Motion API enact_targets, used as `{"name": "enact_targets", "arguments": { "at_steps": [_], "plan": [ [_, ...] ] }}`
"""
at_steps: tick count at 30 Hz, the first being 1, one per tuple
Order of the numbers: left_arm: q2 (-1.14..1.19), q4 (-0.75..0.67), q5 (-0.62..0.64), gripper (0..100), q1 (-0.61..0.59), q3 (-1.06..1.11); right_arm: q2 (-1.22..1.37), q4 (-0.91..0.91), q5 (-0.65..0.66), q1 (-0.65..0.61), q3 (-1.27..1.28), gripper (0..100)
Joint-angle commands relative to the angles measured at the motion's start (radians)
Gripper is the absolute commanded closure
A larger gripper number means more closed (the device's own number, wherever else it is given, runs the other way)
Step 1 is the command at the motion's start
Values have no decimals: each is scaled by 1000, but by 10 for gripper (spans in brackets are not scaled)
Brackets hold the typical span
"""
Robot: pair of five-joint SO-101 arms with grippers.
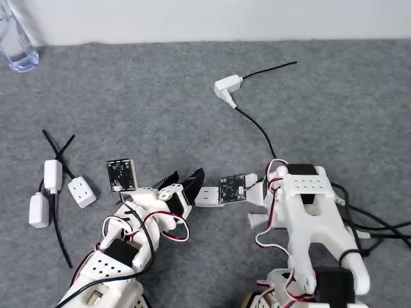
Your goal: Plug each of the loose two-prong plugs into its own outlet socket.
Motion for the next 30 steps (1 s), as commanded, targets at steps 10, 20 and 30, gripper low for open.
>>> {"name": "enact_targets", "arguments": {
  "at_steps": [10, 20, 30],
  "plan": [
    [-9, -14, -17, 786, -5, -4, -8, 128, -9, -50, -29, 678],
    [-9, -14, -17, 786, -5, -4, 4, 5, -206, -246, -69, 681],
    [-11, -14, -17, 786, -3, -4, -7, 25, -207, -157, -161, 682]
  ]
}}
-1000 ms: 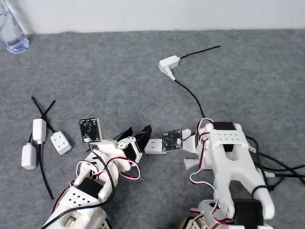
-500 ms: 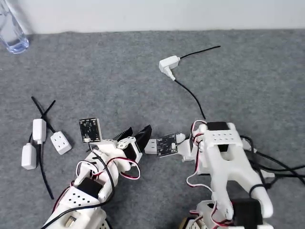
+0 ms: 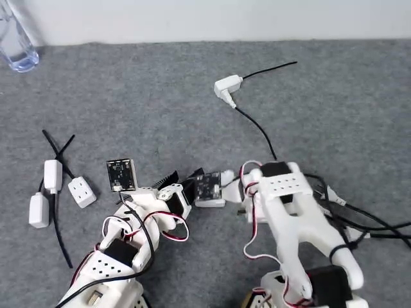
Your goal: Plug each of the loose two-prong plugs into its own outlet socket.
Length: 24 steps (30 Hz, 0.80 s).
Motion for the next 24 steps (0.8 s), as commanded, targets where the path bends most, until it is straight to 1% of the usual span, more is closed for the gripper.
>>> {"name": "enact_targets", "arguments": {
  "at_steps": [1, 4, 8, 12, 16, 24],
  "plan": [
    [-11, -14, -9, 786, 0, -4, -7, 47, -12, 47, -129, 682],
    [-9, -14, -9, 786, 2, -4, 12, 58, -15, 54, -175, 682],
    [-5, -14, -9, 786, 0, -4, 90, 12, -17, 44, -160, 682],
    [-5, -14, -11, 786, 0, -4, 197, 16, -18, 21, -160, 682],
    [-5, -14, -11, 786, 0, -4, 239, 22, -20, 12, -161, 682],
    [-6, -14, -11, 786, 0, -4, 237, 143, -18, 10, -164, 682]
  ]
}}
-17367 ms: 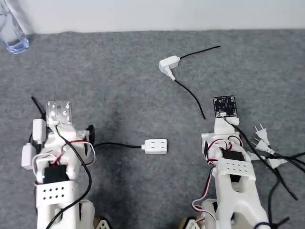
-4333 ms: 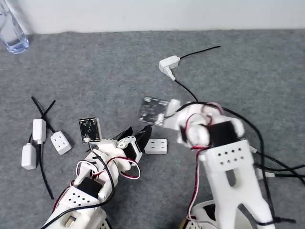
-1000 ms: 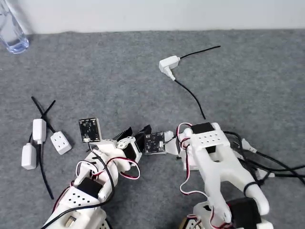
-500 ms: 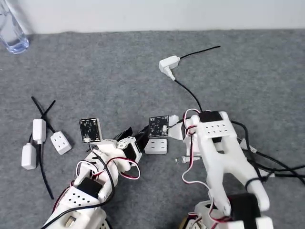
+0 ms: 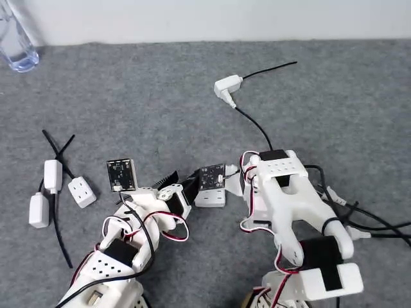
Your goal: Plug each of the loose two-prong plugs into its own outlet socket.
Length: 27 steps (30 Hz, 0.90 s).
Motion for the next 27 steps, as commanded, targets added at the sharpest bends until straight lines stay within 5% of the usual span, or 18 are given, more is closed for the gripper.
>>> {"name": "enact_targets", "arguments": {
  "at_steps": [1, 15, 27],
  "plan": [
    [-6, -14, -9, 786, 0, -4, -2, 59, -6, -16, -46, 682],
    [-5, -14, -9, 786, -2, -4, -260, 211, -21, -99, 8, 682],
    [-11, -14, -9, 786, 5, 7, -280, -68, -86, -120, 293, 682]
  ]
}}
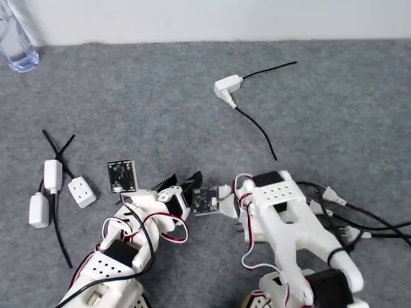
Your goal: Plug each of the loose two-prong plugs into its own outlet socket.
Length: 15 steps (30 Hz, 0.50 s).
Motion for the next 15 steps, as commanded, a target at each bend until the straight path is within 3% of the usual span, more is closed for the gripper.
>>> {"name": "enact_targets", "arguments": {
  "at_steps": [1, 7, 11, 15],
  "plan": [
    [-14, -15, -3, 786, 6, -15, -15, -45, -6, -10, 29, 682],
    [-14, -15, -3, 786, 8, -15, -18, -51, -2, -8, 69, 689],
    [-14, -15, -3, 786, 8, -15, -19, -65, -3, -15, 68, 764],
    [-14, -15, -3, 786, 8, -15, -18, -79, -6, -15, 68, 746]
  ]
}}
